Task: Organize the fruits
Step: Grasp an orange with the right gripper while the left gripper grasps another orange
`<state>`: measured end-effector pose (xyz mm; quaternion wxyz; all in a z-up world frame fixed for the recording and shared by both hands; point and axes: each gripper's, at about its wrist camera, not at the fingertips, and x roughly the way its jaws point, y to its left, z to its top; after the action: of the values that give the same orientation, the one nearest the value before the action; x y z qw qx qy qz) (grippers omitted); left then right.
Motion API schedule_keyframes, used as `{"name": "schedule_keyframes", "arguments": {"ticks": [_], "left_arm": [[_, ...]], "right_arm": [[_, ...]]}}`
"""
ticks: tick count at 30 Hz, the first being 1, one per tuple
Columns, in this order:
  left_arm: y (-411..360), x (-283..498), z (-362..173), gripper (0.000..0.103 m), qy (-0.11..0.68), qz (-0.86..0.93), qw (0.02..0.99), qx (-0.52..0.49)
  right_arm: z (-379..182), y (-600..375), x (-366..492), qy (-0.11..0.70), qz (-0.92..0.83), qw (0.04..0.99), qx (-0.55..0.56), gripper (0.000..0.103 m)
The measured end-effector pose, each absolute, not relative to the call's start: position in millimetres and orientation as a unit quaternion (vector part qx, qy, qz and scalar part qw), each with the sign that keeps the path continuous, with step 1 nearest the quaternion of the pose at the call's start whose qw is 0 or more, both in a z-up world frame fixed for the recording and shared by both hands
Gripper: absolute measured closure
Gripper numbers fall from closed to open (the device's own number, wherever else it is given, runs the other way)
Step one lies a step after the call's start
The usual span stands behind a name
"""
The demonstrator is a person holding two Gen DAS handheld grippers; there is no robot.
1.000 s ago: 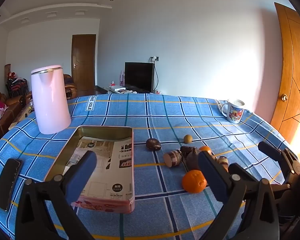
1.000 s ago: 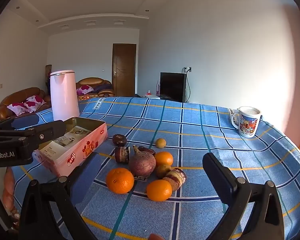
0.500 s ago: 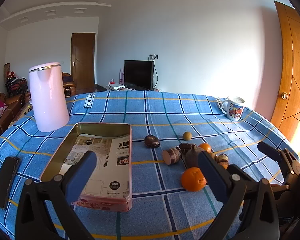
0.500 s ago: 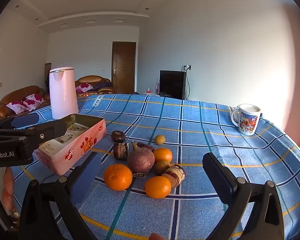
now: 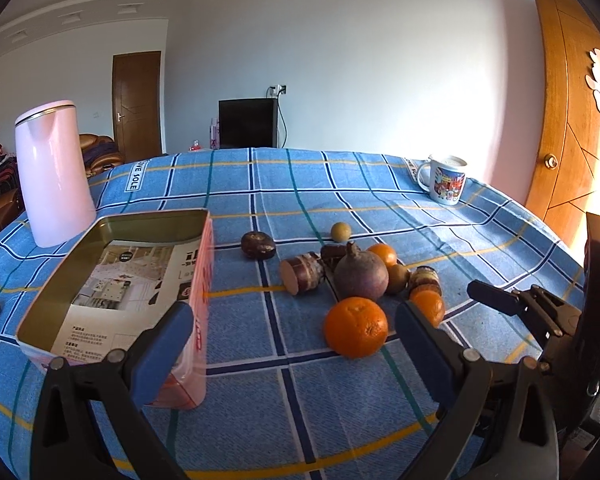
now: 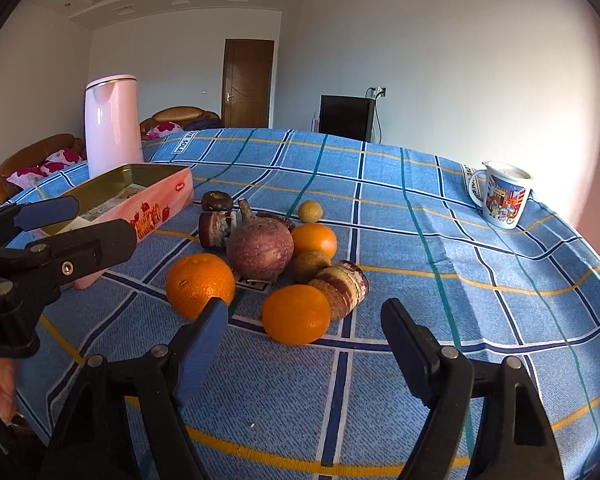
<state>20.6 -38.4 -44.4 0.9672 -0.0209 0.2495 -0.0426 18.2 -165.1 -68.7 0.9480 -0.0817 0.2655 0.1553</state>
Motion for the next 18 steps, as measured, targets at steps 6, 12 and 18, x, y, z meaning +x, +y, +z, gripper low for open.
{"name": "schedule_keyframes", "arguments": {"ticks": [6, 12, 18], "left_arm": [[-47.3, 25.9, -50.7, 0.001, 0.266, -0.056, 0.962, -0.017], [-54.6, 33.6, -58.2, 0.007, 0.291, -0.078, 0.953, -0.020], [-62.2, 44.5, -60.0, 0.016, 0.310, -0.100, 0.945, -0.025]], "right_arm": [[-74.6, -162.4, 32.7, 0.312, 0.163, 0.932, -0.087, 0.040], [-76.6, -165.3, 35.0, 0.317, 0.183, 0.928, -0.072, 0.058], [-69.8, -184.1, 26.2, 0.290, 0.176, 0.940, -0.041, 0.059]]}}
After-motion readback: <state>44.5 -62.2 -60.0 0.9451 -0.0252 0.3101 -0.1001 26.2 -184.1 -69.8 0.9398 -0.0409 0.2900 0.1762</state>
